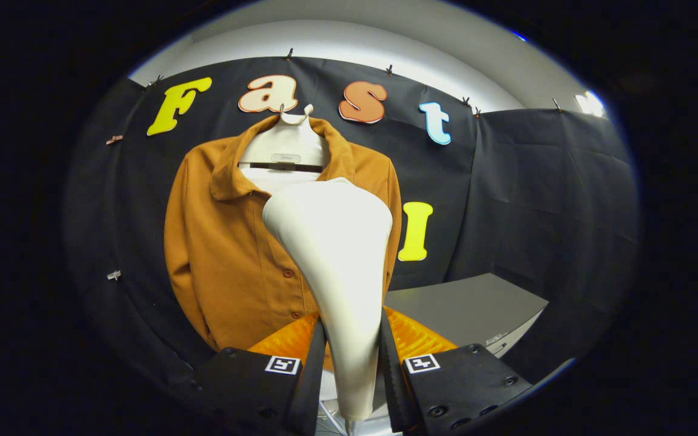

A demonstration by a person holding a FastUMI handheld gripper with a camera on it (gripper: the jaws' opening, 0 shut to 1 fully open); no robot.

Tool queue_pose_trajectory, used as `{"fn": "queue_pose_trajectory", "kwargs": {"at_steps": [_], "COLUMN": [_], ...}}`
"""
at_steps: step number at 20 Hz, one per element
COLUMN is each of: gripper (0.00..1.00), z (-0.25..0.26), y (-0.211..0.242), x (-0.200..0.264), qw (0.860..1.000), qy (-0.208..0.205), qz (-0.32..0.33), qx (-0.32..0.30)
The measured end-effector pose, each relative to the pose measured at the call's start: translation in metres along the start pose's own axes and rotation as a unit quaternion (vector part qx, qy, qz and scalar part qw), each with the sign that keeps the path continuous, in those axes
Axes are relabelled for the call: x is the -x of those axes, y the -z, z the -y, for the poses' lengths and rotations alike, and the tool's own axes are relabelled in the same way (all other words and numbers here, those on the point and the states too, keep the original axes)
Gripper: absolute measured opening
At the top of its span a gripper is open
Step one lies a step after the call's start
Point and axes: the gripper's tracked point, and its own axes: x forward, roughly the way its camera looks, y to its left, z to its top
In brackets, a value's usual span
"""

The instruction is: Iron the clothes twice with a garment steamer, once on the left side and once on the right side.

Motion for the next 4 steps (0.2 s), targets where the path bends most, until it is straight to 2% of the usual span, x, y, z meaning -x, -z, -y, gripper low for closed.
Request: {"fn": "queue_pose_trajectory", "kwargs": {"at_steps": [4], "gripper": [0.48], "z": [-0.0013], "y": [-0.0095], "x": [0.0110], "qw": [0.999], "qy": [-0.028], "qz": [0.021], "qx": [-0.012]}}
